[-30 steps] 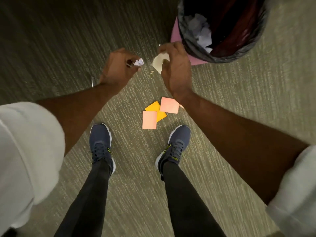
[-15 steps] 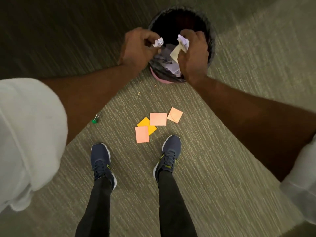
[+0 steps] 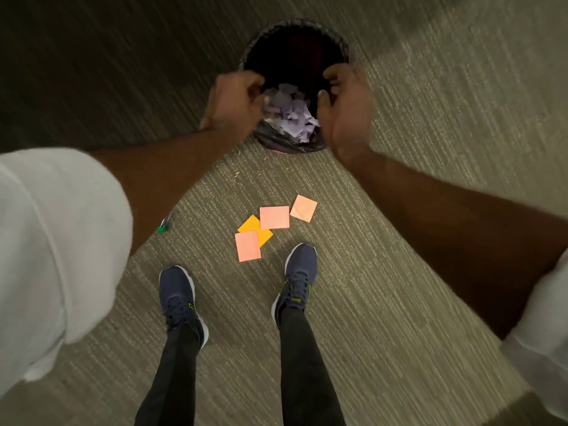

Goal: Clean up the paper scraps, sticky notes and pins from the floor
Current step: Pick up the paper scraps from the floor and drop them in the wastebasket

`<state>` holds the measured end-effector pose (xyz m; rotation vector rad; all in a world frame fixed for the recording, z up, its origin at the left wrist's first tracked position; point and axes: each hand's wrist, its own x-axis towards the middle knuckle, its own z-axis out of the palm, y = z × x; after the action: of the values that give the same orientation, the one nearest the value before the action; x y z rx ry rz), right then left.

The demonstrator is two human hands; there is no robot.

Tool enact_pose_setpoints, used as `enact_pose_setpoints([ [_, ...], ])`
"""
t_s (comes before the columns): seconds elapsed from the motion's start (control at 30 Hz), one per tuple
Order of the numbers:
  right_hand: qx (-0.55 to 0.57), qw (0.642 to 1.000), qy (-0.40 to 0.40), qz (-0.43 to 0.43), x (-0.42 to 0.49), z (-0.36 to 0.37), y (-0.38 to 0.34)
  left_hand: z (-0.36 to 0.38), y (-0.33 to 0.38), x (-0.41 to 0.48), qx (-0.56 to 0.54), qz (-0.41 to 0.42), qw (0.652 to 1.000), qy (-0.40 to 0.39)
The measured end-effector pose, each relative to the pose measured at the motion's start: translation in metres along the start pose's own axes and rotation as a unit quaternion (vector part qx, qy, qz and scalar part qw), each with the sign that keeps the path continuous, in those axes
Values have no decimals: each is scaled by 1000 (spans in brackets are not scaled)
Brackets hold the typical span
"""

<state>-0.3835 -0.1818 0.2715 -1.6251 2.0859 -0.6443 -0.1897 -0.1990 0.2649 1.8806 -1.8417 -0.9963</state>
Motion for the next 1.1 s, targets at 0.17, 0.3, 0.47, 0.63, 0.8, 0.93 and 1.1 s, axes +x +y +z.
enact_pose_setpoints([
  [0.17,44,998,-7,-32,-42,29,-14,-8,-62,-44,20,-63,998,13],
  [0.3,52,996,-44,-61,-85,68,-16,2,-106,-66,20,-70,997,-7],
  [0.47,31,995,-84,-31,-121,115,3,27,-156,-83,13,-85,996,-32],
  [0.63,18,993,-110,32,-137,154,32,59,-198,-93,-8,-119,992,-42],
  [0.8,-51,993,-98,40,-138,181,53,85,-223,-93,-7,-106,992,-64],
  [0.93,-124,985,-117,-30,-129,216,76,119,-247,-79,-36,-107,991,-67],
  [1.1,-94,983,-145,-62,-118,269,113,159,-273,-60,-54,-104,991,-64],
])
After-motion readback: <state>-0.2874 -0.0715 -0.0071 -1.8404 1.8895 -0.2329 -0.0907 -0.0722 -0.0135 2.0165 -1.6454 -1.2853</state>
